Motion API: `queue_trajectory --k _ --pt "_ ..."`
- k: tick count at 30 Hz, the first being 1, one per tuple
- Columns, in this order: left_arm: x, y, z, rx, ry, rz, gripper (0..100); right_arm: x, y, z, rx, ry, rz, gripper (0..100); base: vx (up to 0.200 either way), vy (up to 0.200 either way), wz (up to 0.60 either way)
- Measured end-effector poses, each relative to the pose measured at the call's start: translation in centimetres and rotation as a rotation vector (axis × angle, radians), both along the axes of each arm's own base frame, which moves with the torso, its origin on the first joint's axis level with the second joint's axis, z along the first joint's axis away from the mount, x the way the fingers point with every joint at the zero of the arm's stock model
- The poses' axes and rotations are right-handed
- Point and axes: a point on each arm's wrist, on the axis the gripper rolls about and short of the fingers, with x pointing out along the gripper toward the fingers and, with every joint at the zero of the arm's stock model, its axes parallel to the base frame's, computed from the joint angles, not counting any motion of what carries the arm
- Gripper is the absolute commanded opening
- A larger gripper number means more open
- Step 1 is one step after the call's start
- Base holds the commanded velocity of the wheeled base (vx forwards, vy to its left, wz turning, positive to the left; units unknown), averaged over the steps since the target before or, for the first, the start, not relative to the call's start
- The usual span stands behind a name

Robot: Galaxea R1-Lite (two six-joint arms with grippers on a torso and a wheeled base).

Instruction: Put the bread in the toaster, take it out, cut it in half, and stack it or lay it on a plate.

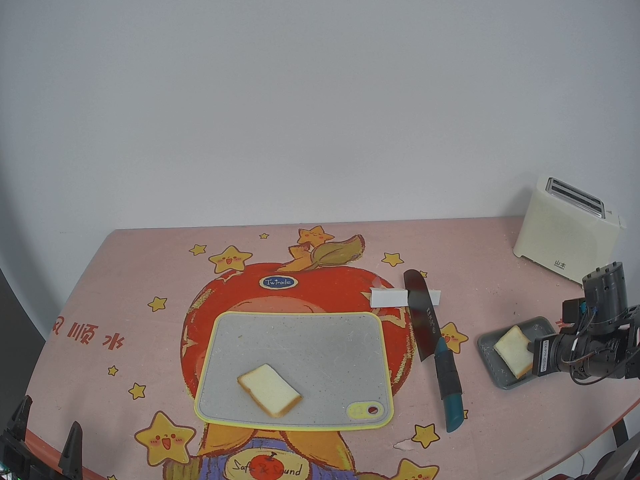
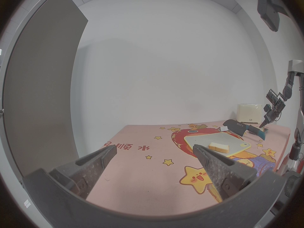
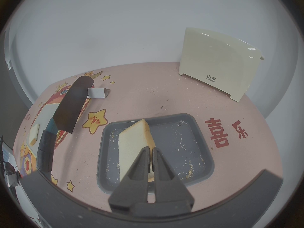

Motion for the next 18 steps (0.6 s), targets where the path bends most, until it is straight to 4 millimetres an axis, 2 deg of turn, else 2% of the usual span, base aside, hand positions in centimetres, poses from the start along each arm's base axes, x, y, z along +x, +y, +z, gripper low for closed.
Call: queue_trajectory --k 1,2,18 --pt "0.00 0.00 0.00 0.000 0.000 0.000 100 -0.01 -0.01 -0.01 -0.001 0.000 -0.001 0 0.000 0.000 0.00" --pt "0.00 0.00 0.00 0.000 0.000 0.000 100 -0.01 -0.01 -0.01 -0.002 0.000 -0.001 100 0.000 0.000 0.00" --pt "0.00 0.00 0.00 0.000 0.000 0.000 100 -0.12 -0.04 0.05 -0.004 0.003 0.000 100 0.000 0.000 0.00"
